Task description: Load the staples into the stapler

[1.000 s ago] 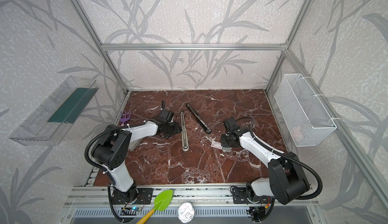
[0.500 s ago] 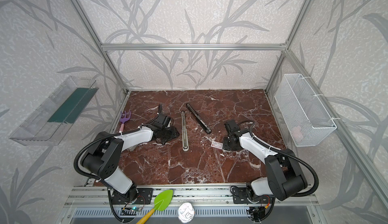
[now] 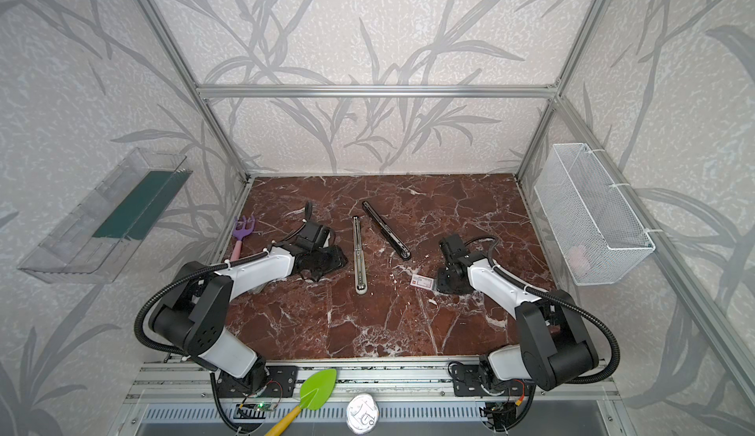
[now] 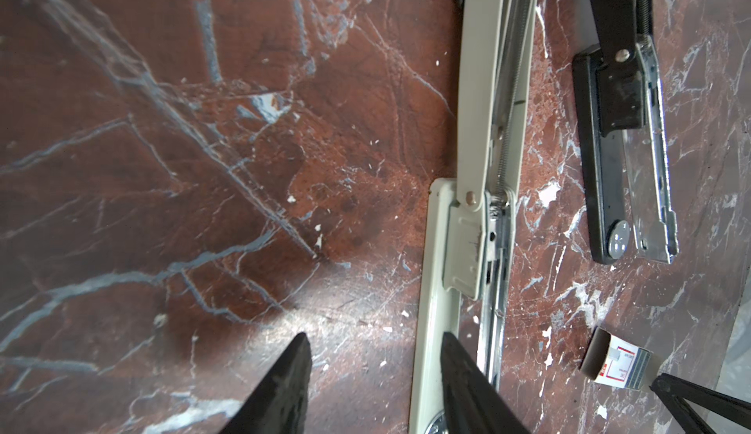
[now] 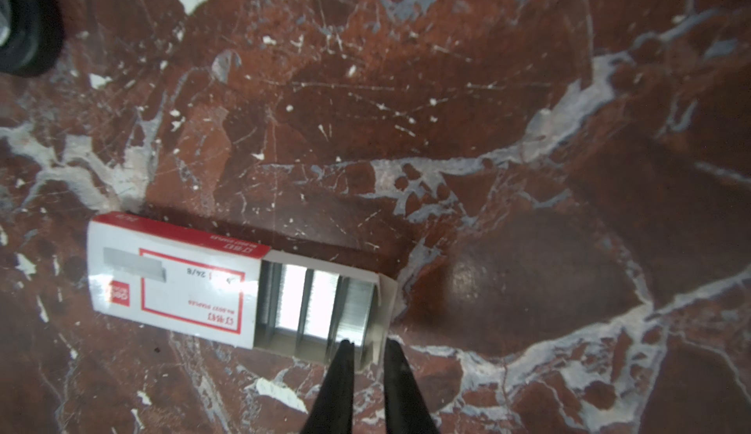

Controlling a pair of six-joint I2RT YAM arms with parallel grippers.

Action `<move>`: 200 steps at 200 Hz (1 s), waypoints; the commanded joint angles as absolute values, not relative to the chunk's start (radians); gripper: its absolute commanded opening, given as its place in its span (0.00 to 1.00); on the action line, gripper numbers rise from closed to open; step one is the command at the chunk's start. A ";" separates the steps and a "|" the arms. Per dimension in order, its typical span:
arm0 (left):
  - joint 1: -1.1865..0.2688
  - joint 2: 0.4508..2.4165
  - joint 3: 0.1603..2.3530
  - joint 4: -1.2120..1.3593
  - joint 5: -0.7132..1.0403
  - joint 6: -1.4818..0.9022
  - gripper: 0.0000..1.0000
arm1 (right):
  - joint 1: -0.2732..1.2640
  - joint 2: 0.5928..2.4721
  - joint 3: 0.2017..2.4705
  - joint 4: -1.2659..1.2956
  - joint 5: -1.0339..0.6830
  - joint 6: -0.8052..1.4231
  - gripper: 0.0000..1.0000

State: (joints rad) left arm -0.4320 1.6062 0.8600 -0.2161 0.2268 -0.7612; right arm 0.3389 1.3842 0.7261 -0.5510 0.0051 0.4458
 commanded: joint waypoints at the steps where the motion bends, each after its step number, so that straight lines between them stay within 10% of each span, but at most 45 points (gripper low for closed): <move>1: -0.436 1.594 0.842 -0.230 0.212 -0.773 0.53 | 0.336 1.341 0.727 -0.552 -0.018 0.448 0.19; 200: -0.436 1.587 0.830 -0.230 0.209 -0.769 0.53 | 0.304 1.476 0.722 -0.516 -0.031 0.449 0.08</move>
